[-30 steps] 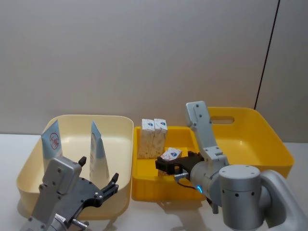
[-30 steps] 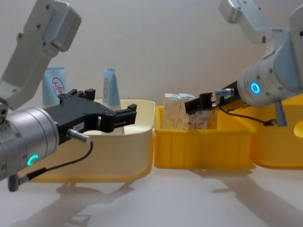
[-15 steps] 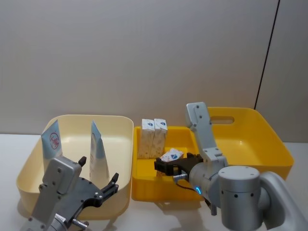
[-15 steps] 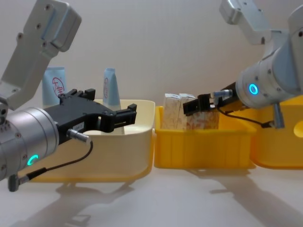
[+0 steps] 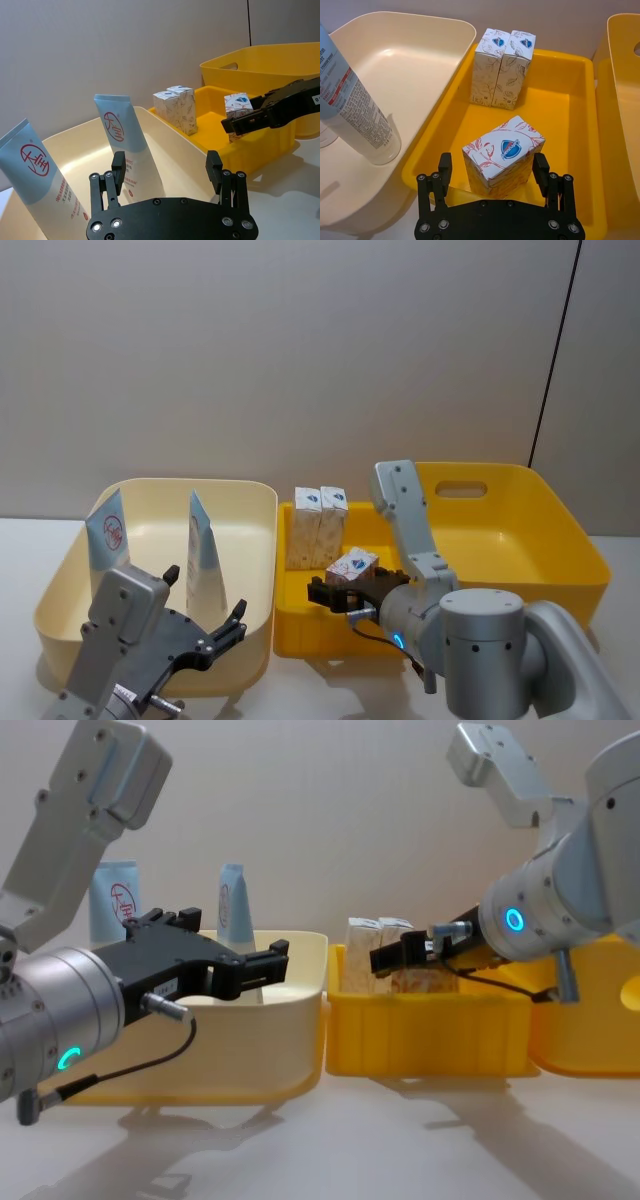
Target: Bimanual collaborative sorting of washing and personal care products
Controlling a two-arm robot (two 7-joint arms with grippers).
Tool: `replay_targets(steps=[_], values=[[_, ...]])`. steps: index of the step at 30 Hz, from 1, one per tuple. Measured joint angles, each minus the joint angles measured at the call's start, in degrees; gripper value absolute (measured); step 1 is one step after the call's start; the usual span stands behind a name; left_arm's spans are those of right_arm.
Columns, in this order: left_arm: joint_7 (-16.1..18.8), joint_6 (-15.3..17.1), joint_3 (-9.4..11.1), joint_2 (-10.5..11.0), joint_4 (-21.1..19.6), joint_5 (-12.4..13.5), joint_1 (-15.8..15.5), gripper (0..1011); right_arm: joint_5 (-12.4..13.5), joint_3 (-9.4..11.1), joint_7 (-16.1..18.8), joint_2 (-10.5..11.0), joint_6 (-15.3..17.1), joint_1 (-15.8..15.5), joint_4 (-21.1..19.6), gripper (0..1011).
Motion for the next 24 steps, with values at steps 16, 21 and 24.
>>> replay_targets(steps=[16,21,24], values=[[0.0,0.0,0.0,0.0,0.0,0.0,0.0,1000,-1.1,0.3,-1.0,-1.4,-0.2,0.4,1.2,1001],[0.0,0.0,0.0,0.0,0.0,0.0,0.0,999,-1.8,0.3,-1.5,-1.8,-0.5,0.8,1.8,1001],[0.0,0.0,0.0,0.0,0.0,0.0,0.0,1000,-2.2,0.2,-1.9,-2.0,-0.7,1.1,2.4,1001]])
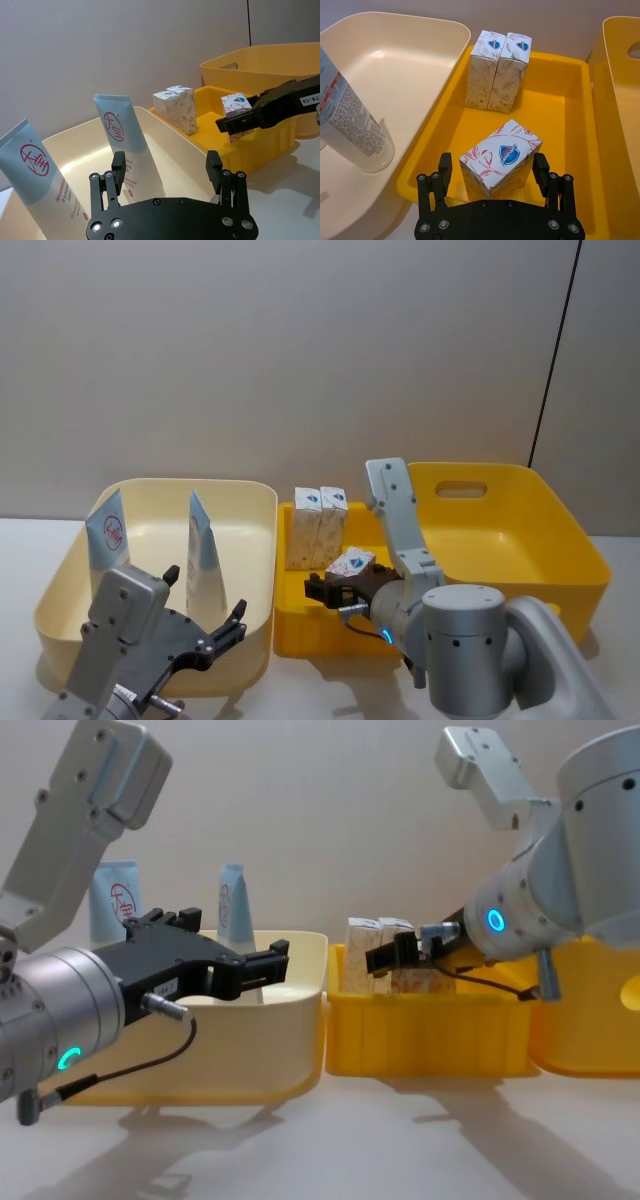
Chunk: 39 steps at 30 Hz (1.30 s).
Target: Bimanual collaborative sorting of washing and personal care products
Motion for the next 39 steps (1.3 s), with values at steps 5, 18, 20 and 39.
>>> replay_targets(steps=[5,18,20,39], values=[[0.0,0.0,0.0,0.0,0.0,0.0,0.0,1000,-0.5,0.0,-0.6,-0.4,-0.2,0.4,0.9,1001],[0.0,0.0,0.0,0.0,0.0,0.0,0.0,1000,-1.3,0.1,-1.3,-1.1,-0.5,1.1,2.3,759],[0.0,0.0,0.0,0.0,0.0,0.0,0.0,1000,-1.4,0.1,-1.4,-1.1,-0.6,1.1,2.3,731],[0.0,0.0,0.0,0.0,0.0,0.0,0.0,999,-1.6,0.1,-1.7,-1.3,-0.7,1.3,2.8,449]])
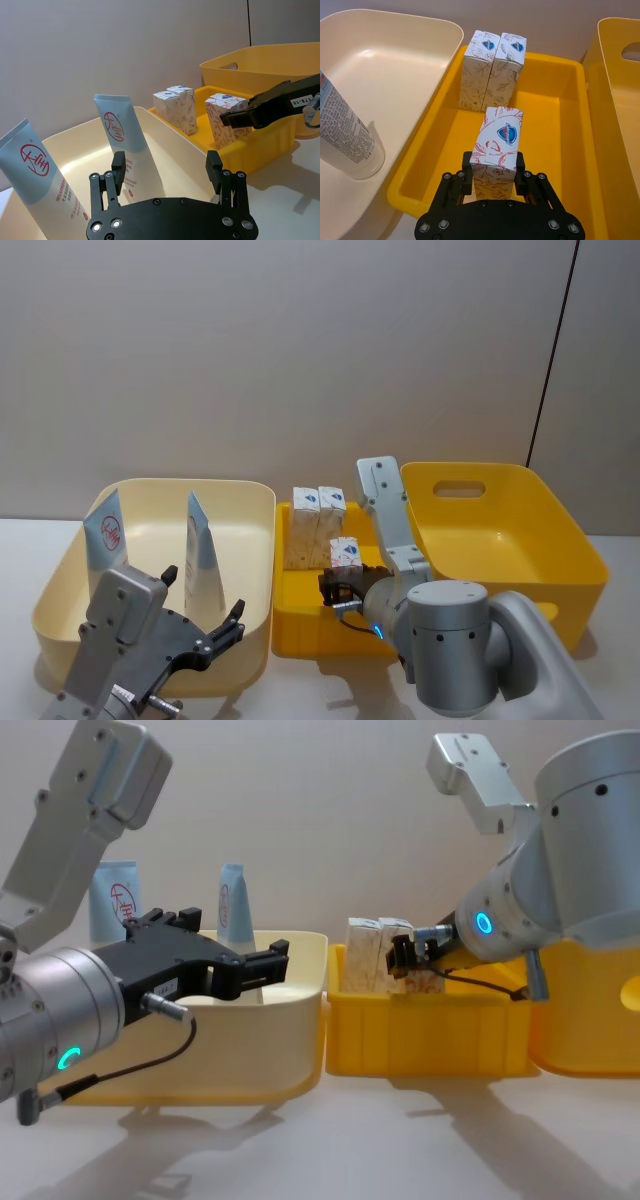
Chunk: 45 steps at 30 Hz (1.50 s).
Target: Bimanual collaborative sorting of washing and personal care products
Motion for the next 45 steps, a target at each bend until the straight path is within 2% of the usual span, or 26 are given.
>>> replay_targets(steps=[12,22,36,45], values=[[0.0,0.0,0.0,0.0,0.0,0.0,0.0,999,-0.1,0.0,0.0,0.0,-0.2,0.1,0.1,449],[0.0,0.0,0.0,0.0,0.0,0.0,0.0,999,-0.5,-0.6,1.2,0.5,-3.0,0.3,-0.8,449],[0.0,0.0,0.0,0.0,0.0,0.0,0.0,1000,-2.2,-1.5,2.8,2.1,-8.1,1.1,-5.8,450],[0.0,0.0,0.0,0.0,0.0,0.0,0.0,1000,-4.0,-0.7,2.6,3.9,-9.4,2.2,-10.6,450]])
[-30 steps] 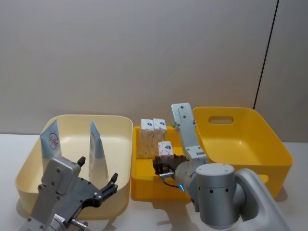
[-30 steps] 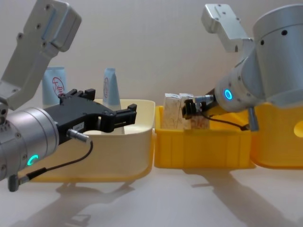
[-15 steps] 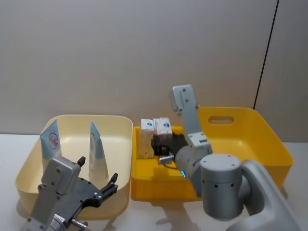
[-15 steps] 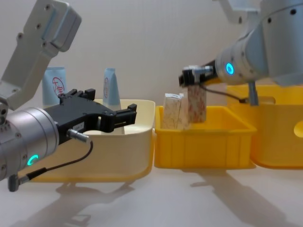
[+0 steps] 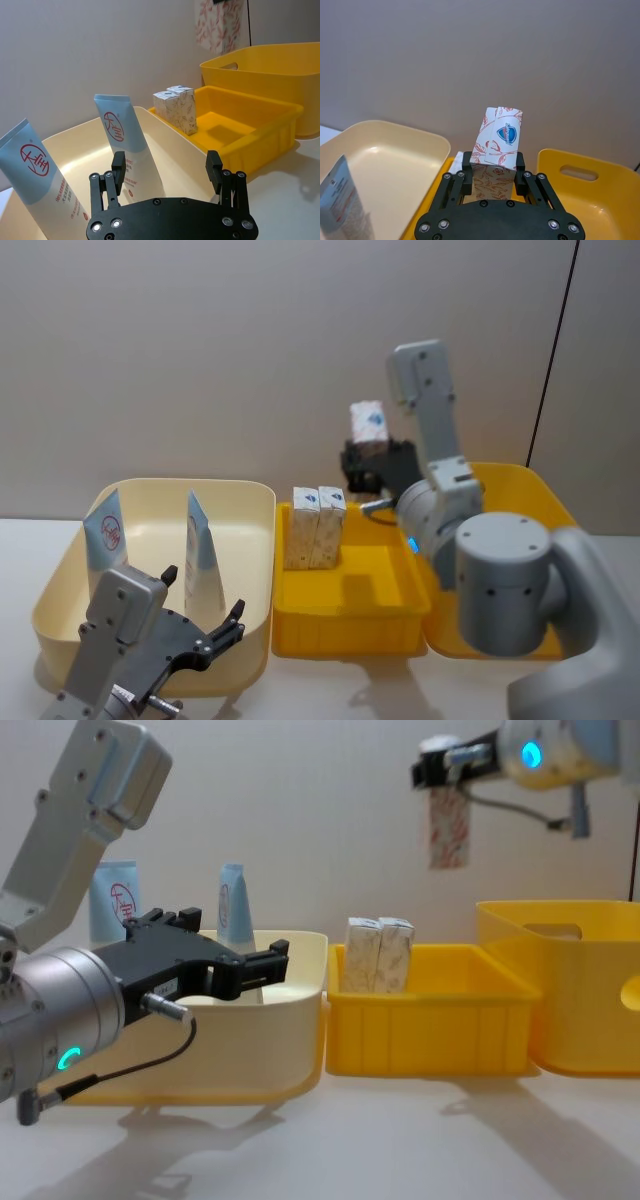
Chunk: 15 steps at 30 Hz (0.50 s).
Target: Bimanual collaborative sorting of washing and personal care products
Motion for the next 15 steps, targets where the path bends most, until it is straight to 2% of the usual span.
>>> replay_targets(steps=[9,15], values=[[0.0,0.0,0.0,0.0,0.0,0.0,0.0,1000,-1.9,2.1,-1.6,2.0,1.0,-0.1,-3.8,449],[0.0,0.0,0.0,0.0,0.0,0.0,0.0,1000,-3.0,4.7,-3.3,3.2,3.8,-1.2,-6.1,449]])
